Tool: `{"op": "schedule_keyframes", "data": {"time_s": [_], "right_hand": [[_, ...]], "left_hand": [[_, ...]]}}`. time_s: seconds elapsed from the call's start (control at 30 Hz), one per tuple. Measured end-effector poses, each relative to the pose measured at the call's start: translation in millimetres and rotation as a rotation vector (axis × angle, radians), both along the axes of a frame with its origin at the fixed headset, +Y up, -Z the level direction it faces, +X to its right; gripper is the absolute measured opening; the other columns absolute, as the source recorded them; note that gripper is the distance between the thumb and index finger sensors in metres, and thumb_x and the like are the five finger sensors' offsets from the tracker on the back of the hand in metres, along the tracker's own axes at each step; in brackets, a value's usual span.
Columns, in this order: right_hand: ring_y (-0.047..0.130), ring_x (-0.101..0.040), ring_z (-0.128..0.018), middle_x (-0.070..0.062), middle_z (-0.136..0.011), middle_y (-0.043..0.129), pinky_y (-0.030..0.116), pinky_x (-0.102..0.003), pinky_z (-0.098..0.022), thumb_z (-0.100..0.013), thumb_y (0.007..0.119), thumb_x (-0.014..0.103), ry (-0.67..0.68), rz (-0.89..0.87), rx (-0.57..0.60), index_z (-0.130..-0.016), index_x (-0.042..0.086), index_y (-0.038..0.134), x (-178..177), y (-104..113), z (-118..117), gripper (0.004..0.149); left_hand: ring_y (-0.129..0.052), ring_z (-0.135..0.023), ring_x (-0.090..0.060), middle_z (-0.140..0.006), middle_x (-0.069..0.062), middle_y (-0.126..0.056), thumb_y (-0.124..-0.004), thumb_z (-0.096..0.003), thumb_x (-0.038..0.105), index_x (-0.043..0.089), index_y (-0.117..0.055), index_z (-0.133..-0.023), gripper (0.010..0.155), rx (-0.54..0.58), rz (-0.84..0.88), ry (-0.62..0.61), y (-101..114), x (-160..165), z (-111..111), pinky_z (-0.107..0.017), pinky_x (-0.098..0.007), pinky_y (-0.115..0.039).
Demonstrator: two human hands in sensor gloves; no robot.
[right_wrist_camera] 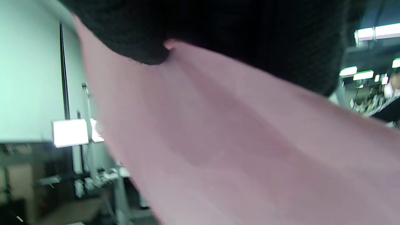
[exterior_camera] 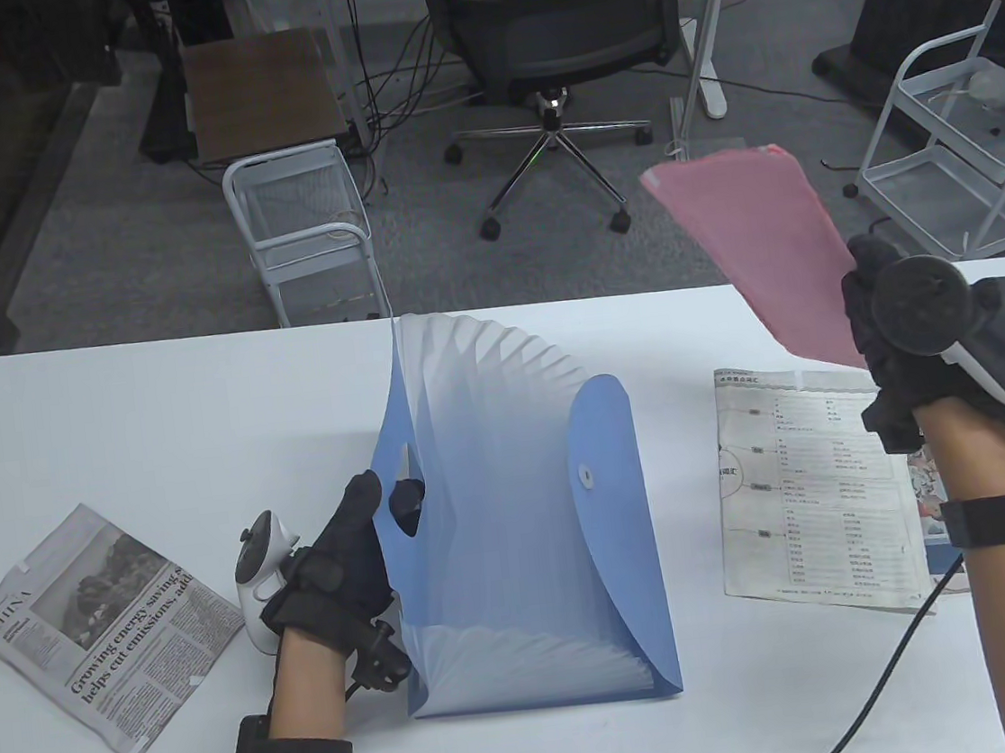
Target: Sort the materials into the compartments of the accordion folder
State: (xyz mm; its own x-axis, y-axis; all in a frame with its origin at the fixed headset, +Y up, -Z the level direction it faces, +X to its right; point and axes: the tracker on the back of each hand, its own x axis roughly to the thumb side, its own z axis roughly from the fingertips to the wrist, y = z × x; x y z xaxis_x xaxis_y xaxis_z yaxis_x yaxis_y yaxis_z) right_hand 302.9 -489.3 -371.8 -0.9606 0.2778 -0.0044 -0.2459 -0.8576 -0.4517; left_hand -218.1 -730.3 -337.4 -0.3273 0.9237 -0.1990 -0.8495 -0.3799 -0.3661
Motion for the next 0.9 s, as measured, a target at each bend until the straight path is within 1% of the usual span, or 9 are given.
{"op": "schedule_keyframes", "data": {"time_s": [0.07, 0.13, 0.17, 0.27, 0.33, 0.43, 0.6, 0.73, 0.9], "right_hand": [[0.113, -0.029, -0.046, -0.01, -0.073, 0.101, 0.1, -0.042, -0.025, -0.056, 0.084, 0.031, 0.036, -0.143, -0.01, -0.094, 0.017, 0.076, -1, 14, 8, 0.042], [0.113, -0.029, -0.044, -0.012, -0.077, 0.099, 0.1, -0.041, -0.023, -0.056, 0.085, 0.029, 0.064, -0.289, -0.048, -0.096, 0.015, 0.074, -2, 23, 14, 0.044], [0.114, -0.029, -0.042, -0.013, -0.077, 0.099, 0.101, -0.04, -0.021, -0.056, 0.085, 0.028, 0.097, -0.385, -0.045, -0.096, 0.013, 0.074, -3, 28, 17, 0.045], [0.113, -0.032, -0.042, -0.016, -0.084, 0.094, 0.101, -0.039, -0.02, -0.056, 0.086, 0.025, 0.18, -0.615, -0.073, -0.098, 0.011, 0.073, -6, 36, 26, 0.046], [0.113, -0.034, -0.043, -0.017, -0.085, 0.093, 0.101, -0.038, -0.021, -0.056, 0.086, 0.024, 0.226, -0.739, -0.088, -0.098, 0.01, 0.072, -9, 41, 31, 0.047], [0.113, -0.035, -0.043, -0.018, -0.087, 0.091, 0.102, -0.037, -0.021, -0.056, 0.086, 0.022, 0.312, -0.855, -0.122, -0.099, 0.009, 0.07, -17, 50, 39, 0.048], [0.112, -0.036, -0.044, -0.019, -0.089, 0.089, 0.102, -0.036, -0.022, -0.056, 0.085, 0.021, 0.438, -0.995, -0.195, -0.101, 0.007, 0.068, -34, 57, 48, 0.05], [0.111, -0.036, -0.045, -0.019, -0.09, 0.089, 0.102, -0.036, -0.023, -0.057, 0.084, 0.02, 0.526, -1.078, -0.239, -0.102, 0.008, 0.066, -50, 56, 54, 0.05], [0.111, -0.037, -0.046, -0.019, -0.091, 0.088, 0.101, -0.036, -0.024, -0.057, 0.083, 0.019, 0.619, -1.138, -0.31, -0.103, 0.007, 0.065, -75, 45, 59, 0.05]], "left_hand": [[-0.008, -0.102, -0.065, -0.123, -0.033, -0.009, -0.072, -0.0592, 0.078, 0.013, -0.067, -0.102, 0.078, 0.0, 0.001, -0.001, 0, 0, 0, -0.062, -0.076, -0.03], [-0.008, -0.102, -0.065, -0.123, -0.033, -0.009, -0.071, -0.0593, 0.078, 0.013, -0.067, -0.102, 0.078, 0.001, 0.001, -0.002, 0, 0, 0, -0.062, -0.076, -0.03], [-0.008, -0.102, -0.065, -0.123, -0.033, -0.009, -0.071, -0.0594, 0.078, 0.013, -0.066, -0.102, 0.078, 0.002, 0.001, -0.001, 0, 0, 0, -0.062, -0.076, -0.03], [-0.007, -0.102, -0.065, -0.122, -0.033, -0.009, -0.071, -0.06, 0.078, 0.013, -0.066, -0.102, 0.078, 0.003, 0.003, -0.003, 0, 1, 0, -0.062, -0.076, -0.03], [-0.007, -0.102, -0.065, -0.123, -0.033, -0.008, -0.071, -0.0601, 0.078, 0.013, -0.066, -0.102, 0.078, 0.004, 0.006, -0.004, 0, 1, 0, -0.062, -0.076, -0.029], [-0.007, -0.102, -0.065, -0.123, -0.033, -0.008, -0.071, -0.0601, 0.077, 0.013, -0.066, -0.102, 0.078, 0.003, 0.008, -0.003, 0, 1, 1, -0.062, -0.076, -0.029], [-0.007, -0.102, -0.065, -0.123, -0.033, -0.008, -0.07, -0.0604, 0.077, 0.012, -0.066, -0.102, 0.077, 0.005, 0.015, -0.006, 0, 1, 1, -0.062, -0.076, -0.029], [-0.007, -0.102, -0.065, -0.123, -0.033, -0.008, -0.07, -0.0606, 0.077, 0.012, -0.067, -0.102, 0.077, 0.006, 0.021, -0.005, 1, 1, 1, -0.062, -0.076, -0.029], [-0.007, -0.102, -0.065, -0.123, -0.033, -0.008, -0.07, -0.0605, 0.077, 0.012, -0.067, -0.102, 0.077, 0.006, 0.027, -0.004, 1, 1, 2, -0.062, -0.076, -0.029]]}}
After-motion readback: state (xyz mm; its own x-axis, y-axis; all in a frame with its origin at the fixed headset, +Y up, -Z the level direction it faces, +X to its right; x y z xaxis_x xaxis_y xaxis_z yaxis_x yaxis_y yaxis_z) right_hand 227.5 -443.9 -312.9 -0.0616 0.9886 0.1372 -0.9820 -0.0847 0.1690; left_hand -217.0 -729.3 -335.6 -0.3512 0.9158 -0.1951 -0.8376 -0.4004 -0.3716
